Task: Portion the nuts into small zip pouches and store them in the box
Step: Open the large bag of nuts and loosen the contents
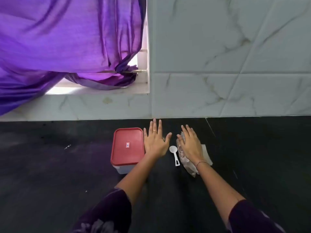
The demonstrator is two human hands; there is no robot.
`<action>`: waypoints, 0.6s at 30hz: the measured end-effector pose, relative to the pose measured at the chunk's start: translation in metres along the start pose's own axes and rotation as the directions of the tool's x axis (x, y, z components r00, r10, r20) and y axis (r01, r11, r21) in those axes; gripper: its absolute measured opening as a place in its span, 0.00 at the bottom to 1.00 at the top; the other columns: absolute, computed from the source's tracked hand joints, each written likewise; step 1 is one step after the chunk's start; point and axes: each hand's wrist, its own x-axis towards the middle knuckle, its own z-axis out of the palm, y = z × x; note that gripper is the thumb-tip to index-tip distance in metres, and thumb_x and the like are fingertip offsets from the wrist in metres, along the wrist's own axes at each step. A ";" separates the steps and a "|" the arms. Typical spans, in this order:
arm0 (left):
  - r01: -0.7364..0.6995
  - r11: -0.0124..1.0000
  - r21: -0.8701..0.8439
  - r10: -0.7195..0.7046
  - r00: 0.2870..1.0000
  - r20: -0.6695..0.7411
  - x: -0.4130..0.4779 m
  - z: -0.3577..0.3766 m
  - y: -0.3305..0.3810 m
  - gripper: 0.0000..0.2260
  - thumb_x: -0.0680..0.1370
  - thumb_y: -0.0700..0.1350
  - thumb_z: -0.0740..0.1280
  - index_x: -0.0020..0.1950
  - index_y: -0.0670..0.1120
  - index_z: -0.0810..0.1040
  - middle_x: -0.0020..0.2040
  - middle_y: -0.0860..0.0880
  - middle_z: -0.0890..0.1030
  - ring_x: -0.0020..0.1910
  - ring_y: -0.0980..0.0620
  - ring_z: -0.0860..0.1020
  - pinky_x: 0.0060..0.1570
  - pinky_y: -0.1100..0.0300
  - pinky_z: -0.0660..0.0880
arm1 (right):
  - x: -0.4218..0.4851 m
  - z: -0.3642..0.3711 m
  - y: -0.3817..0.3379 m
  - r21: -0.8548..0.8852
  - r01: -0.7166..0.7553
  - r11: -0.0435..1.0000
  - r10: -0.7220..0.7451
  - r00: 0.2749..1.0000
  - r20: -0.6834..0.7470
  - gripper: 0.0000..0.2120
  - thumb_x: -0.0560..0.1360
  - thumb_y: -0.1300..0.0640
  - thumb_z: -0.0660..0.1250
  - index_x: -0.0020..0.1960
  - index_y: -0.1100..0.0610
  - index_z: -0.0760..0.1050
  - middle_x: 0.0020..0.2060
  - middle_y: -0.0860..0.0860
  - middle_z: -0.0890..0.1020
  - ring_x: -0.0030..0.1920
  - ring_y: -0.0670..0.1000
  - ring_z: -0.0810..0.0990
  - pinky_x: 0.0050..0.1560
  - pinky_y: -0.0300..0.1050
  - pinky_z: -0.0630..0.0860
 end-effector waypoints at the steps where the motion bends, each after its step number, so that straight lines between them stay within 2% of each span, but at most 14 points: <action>1: -0.004 1.000 -0.022 0.004 1.000 0.015 -0.003 0.004 0.003 0.32 0.82 0.62 0.47 0.80 0.48 0.42 0.80 0.48 0.43 0.79 0.51 0.42 0.75 0.49 0.39 | -0.001 0.001 0.004 0.062 -0.033 0.998 0.033 0.999 -0.003 0.26 0.81 0.43 0.52 0.75 0.53 0.60 0.75 0.51 0.62 0.75 0.53 0.58 0.72 0.49 0.60; 2: -0.004 0.998 -0.064 0.006 0.999 0.041 -0.005 0.007 0.007 0.31 0.82 0.62 0.48 0.80 0.47 0.45 0.80 0.47 0.47 0.79 0.50 0.46 0.76 0.50 0.43 | 0.000 0.000 0.009 0.101 -0.069 0.993 0.068 0.998 0.007 0.24 0.81 0.45 0.53 0.73 0.55 0.63 0.72 0.52 0.66 0.72 0.53 0.63 0.69 0.48 0.65; 4: 0.041 0.978 -0.206 -0.024 0.996 0.083 -0.010 0.019 0.015 0.28 0.82 0.59 0.52 0.78 0.45 0.57 0.77 0.45 0.62 0.76 0.47 0.61 0.72 0.51 0.60 | -0.003 0.003 0.019 0.103 -0.140 0.985 0.135 0.990 0.050 0.20 0.81 0.49 0.55 0.68 0.57 0.70 0.63 0.55 0.73 0.63 0.54 0.71 0.59 0.45 0.71; 6: 0.112 0.932 -0.345 -0.071 0.989 0.129 -0.014 0.030 0.024 0.20 0.82 0.55 0.57 0.69 0.46 0.73 0.64 0.46 0.78 0.64 0.46 0.75 0.59 0.53 0.73 | -0.002 0.007 0.027 0.122 -0.197 0.973 0.190 0.979 0.070 0.17 0.81 0.51 0.58 0.63 0.59 0.74 0.58 0.56 0.75 0.57 0.54 0.76 0.53 0.46 0.74; 7: 0.152 0.902 -0.404 -0.099 0.984 0.148 -0.013 0.035 0.027 0.16 0.82 0.52 0.59 0.63 0.46 0.78 0.57 0.46 0.82 0.58 0.47 0.79 0.52 0.54 0.75 | -0.002 0.008 0.030 0.129 -0.218 0.967 0.210 0.975 0.072 0.16 0.80 0.52 0.59 0.61 0.60 0.75 0.56 0.56 0.76 0.54 0.54 0.77 0.51 0.45 0.75; 9: 0.248 0.825 -0.508 -0.157 0.964 0.216 -0.013 0.044 0.033 0.12 0.80 0.48 0.62 0.58 0.44 0.81 0.52 0.46 0.84 0.50 0.49 0.81 0.44 0.59 0.76 | -0.002 0.011 0.035 0.122 -0.253 0.960 0.243 0.966 0.089 0.15 0.79 0.52 0.61 0.59 0.60 0.76 0.55 0.56 0.76 0.52 0.54 0.78 0.51 0.45 0.74; 12: 0.366 0.752 -0.549 -0.194 0.918 0.346 -0.011 0.061 0.042 0.10 0.78 0.45 0.66 0.56 0.42 0.80 0.48 0.47 0.82 0.44 0.52 0.80 0.35 0.67 0.74 | -0.005 0.014 0.041 0.099 -0.293 0.951 0.281 0.953 0.115 0.17 0.78 0.52 0.65 0.62 0.62 0.75 0.56 0.56 0.75 0.55 0.55 0.77 0.55 0.44 0.72; 15: 0.435 0.687 -0.581 -0.244 0.892 0.379 -0.010 0.077 0.047 0.10 0.76 0.44 0.68 0.54 0.41 0.77 0.47 0.47 0.80 0.42 0.51 0.79 0.41 0.54 0.81 | -0.005 0.018 0.049 0.169 -0.326 0.930 0.306 0.943 0.133 0.15 0.75 0.54 0.69 0.59 0.59 0.77 0.54 0.55 0.79 0.54 0.54 0.79 0.56 0.45 0.75; 18: 0.505 0.624 -0.597 -0.289 0.858 0.424 -0.008 0.086 0.053 0.12 0.78 0.43 0.67 0.60 0.42 0.77 0.52 0.46 0.80 0.49 0.50 0.80 0.45 0.57 0.79 | -0.005 0.023 0.056 0.175 -0.374 0.911 0.352 0.925 0.146 0.11 0.73 0.54 0.70 0.53 0.58 0.79 0.49 0.54 0.82 0.49 0.52 0.81 0.52 0.46 0.78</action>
